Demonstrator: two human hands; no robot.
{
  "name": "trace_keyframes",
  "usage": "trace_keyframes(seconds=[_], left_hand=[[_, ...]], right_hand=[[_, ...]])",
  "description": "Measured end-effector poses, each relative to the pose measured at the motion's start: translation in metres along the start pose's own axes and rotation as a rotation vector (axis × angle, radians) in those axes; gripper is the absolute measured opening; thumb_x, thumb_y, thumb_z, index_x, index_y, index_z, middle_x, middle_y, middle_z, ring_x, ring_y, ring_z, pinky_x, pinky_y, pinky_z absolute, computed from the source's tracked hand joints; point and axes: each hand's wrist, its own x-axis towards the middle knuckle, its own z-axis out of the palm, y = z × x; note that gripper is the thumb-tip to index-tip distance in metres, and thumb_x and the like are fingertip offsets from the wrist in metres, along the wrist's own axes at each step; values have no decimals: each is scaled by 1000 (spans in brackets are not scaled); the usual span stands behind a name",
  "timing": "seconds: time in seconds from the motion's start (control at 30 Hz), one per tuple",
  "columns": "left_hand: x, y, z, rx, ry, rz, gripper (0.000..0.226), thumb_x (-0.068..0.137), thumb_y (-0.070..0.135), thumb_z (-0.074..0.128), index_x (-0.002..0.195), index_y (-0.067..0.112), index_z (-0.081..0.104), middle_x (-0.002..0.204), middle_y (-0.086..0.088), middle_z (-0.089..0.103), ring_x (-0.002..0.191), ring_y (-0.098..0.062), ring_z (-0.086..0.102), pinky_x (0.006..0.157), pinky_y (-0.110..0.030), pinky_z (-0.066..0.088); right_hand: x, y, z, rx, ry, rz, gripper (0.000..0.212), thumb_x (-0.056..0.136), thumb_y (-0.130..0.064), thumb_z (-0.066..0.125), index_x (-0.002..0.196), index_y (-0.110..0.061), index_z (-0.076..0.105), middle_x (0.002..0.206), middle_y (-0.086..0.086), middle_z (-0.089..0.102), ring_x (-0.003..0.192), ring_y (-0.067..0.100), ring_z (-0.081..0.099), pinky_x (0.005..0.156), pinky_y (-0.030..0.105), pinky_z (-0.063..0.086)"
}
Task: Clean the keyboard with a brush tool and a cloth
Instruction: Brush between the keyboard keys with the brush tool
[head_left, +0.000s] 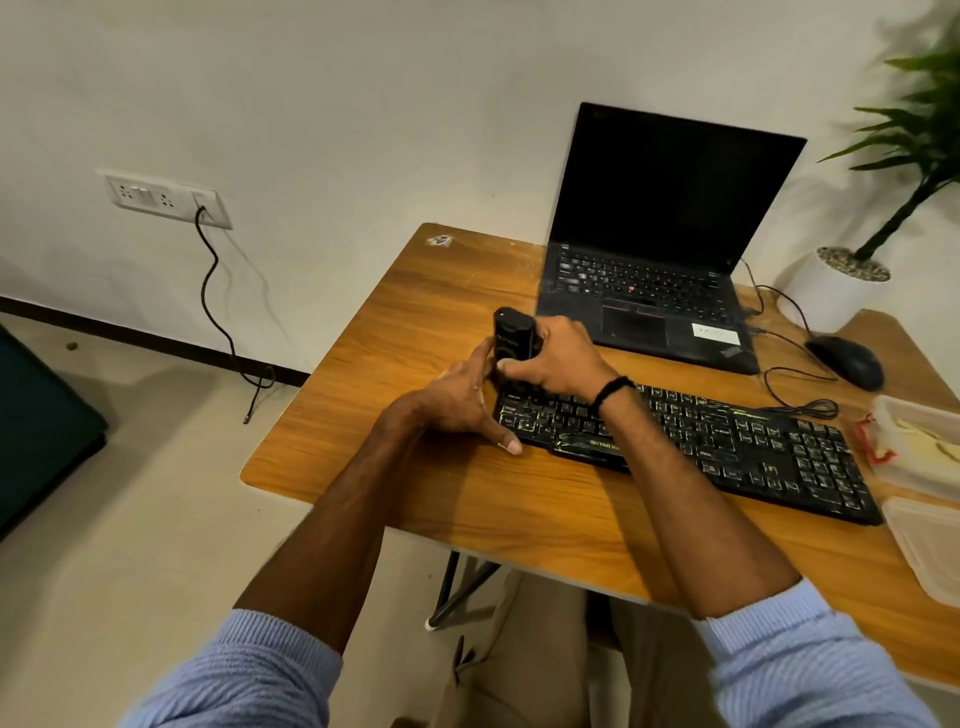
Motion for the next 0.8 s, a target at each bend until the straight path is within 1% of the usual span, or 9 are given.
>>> trace_keyframes(seconds=[0.07, 0.1, 0.23, 0.27, 0.4, 0.53, 0.57, 0.7, 0.8], left_hand=[[0, 1, 0, -17, 15, 12, 143, 36, 69, 98, 153, 32, 24, 146, 7, 48, 135, -19, 47, 115, -47, 43], [2, 1, 0, -20, 16, 20, 140, 37, 68, 98, 152, 31, 26, 144, 7, 49, 135, -19, 48, 115, -46, 44], [1, -2, 1, -45, -26, 14, 165, 39, 64, 100, 160, 43, -9, 168, 1, 26, 154, -24, 24, 125, -51, 27], [0, -1, 1, -40, -25, 5, 166, 38, 65, 100, 160, 42, -11, 168, 1, 25, 154, -24, 23, 125, -51, 27], [0, 1, -1, -18, 12, 19, 149, 41, 62, 100, 157, 33, 11, 153, 3, 41, 143, -25, 39, 117, -48, 40], [0, -1, 0, -22, -48, 22, 168, 40, 68, 96, 160, 35, -17, 171, 2, 21, 157, -26, 13, 127, -54, 15], [0, -2, 0, -26, -44, 13, 169, 39, 68, 96, 160, 35, -18, 171, 3, 20, 157, -25, 12, 127, -55, 14], [0, 0, -1, -32, -8, 25, 155, 43, 60, 100, 160, 35, 1, 159, 1, 36, 147, -27, 33, 121, -51, 34], [1, -1, 0, -36, -33, 29, 165, 41, 65, 97, 162, 33, -10, 168, 1, 27, 154, -25, 23, 126, -51, 22]], right_hand=[[2, -3, 2, -4, -197, -37, 25, 75, -29, 83, 88, -24, 63, 78, -11, 66, 70, 5, 64, 51, 9, 47], [3, -4, 2, -12, -227, -47, 24, 75, -29, 83, 86, -26, 62, 78, -11, 66, 69, 5, 64, 50, 9, 46], [13, 2, -1, -42, 16, 30, 29, 76, -30, 80, 97, -17, 65, 86, -4, 68, 78, 11, 65, 59, 12, 50], [13, 2, -1, -48, 21, 33, 31, 75, -31, 80, 98, -16, 65, 87, -3, 69, 79, 12, 66, 59, 13, 51], [3, -2, 3, 4, -164, -11, 25, 76, -29, 82, 90, -23, 62, 80, -11, 65, 75, 8, 66, 52, 6, 46], [4, 6, -2, -21, 98, 25, 29, 79, -29, 79, 102, -19, 64, 86, -11, 62, 80, 6, 60, 56, 3, 39], [3, 7, -3, -13, 90, 36, 30, 79, -29, 79, 103, -18, 65, 86, -11, 63, 80, 6, 60, 57, 4, 40], [-4, 5, -5, 31, -171, -30, 31, 77, -30, 82, 102, -19, 68, 88, -10, 69, 82, 7, 67, 63, 15, 49], [-4, 6, -3, -17, 23, -5, 32, 79, -29, 79, 105, -15, 67, 90, -8, 66, 83, 10, 64, 67, 17, 49]])
